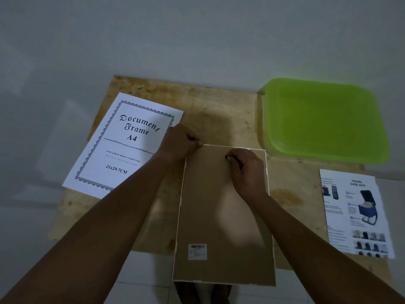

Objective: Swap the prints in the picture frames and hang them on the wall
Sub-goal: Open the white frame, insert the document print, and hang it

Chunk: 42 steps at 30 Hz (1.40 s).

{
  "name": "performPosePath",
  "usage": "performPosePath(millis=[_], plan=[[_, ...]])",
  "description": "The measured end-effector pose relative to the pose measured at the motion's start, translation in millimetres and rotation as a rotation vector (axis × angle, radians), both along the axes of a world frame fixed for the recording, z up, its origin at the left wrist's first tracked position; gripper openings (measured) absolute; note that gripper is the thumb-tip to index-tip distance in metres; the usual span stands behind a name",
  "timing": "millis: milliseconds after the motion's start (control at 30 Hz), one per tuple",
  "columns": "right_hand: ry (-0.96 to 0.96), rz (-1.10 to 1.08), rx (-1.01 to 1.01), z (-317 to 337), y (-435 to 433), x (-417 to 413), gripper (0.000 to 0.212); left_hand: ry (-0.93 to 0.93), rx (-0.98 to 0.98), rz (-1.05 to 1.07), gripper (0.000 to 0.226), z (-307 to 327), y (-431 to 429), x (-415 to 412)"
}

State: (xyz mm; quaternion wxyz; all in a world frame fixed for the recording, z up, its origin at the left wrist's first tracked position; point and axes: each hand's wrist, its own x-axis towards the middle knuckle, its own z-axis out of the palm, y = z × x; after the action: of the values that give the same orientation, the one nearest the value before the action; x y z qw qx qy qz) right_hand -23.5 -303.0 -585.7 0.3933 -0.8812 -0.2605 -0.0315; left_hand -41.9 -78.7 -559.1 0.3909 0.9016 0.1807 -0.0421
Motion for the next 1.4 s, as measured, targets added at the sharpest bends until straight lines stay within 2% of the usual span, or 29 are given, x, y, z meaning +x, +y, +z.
performPosePath(millis=[333, 433, 500, 600, 667, 800, 867, 967, 1100, 1200, 1300, 1333, 1400], plan=[[-0.052, -0.034, 0.032, 1, 2, -8, 0.012, 0.202, -0.117, 0.004, 0.025, 12, 7, 14], [-0.070, -0.038, 0.022, 3, 4, -9, 0.012, 0.258, -0.154, -0.019, 0.018, 14, 10, 15], [-0.097, -0.042, 0.009, 3, 4, -10, 0.012, 0.282, -0.157, -0.049, 0.017, 16, 11, 16], [-0.126, -0.055, -0.010, 1, 2, -12, 0.010, 0.347, -0.115, -0.024, 0.032, 21, 10, 22], [-0.155, -0.038, -0.008, 1, 4, -15, 0.010, 0.399, -0.091, 0.015, 0.029, 22, 5, 26], [-0.222, 0.039, 0.023, 5, 14, -21, 0.009, 0.330, -0.078, -0.234, 0.042, 22, -22, 29], [-0.216, 0.044, 0.026, 5, 14, -23, 0.010, 0.292, -0.085, -0.322, 0.040, 19, -32, 30], [-0.141, 0.049, -0.003, 4, 5, -21, 0.013, 0.283, -0.070, -0.341, 0.027, 16, -35, 34], [-0.090, -0.053, -0.187, 7, -4, -17, 0.014, 0.292, -0.047, -0.299, 0.054, 13, -36, 36], [-0.047, -0.209, -0.336, 11, -12, -11, 0.021, 0.284, -0.030, -0.311, 0.050, 16, -38, 33], [-0.003, -0.319, -0.255, 12, -22, -4, 0.022, 0.261, -0.038, -0.390, 0.026, 20, -37, 27], [0.002, -0.320, -0.225, 12, -25, -3, 0.020, 0.262, -0.052, -0.400, 0.028, 19, -36, 27], [-0.008, -0.275, -0.201, 12, -27, -5, 0.019, 0.271, -0.047, -0.411, 0.048, 18, -34, 28]])
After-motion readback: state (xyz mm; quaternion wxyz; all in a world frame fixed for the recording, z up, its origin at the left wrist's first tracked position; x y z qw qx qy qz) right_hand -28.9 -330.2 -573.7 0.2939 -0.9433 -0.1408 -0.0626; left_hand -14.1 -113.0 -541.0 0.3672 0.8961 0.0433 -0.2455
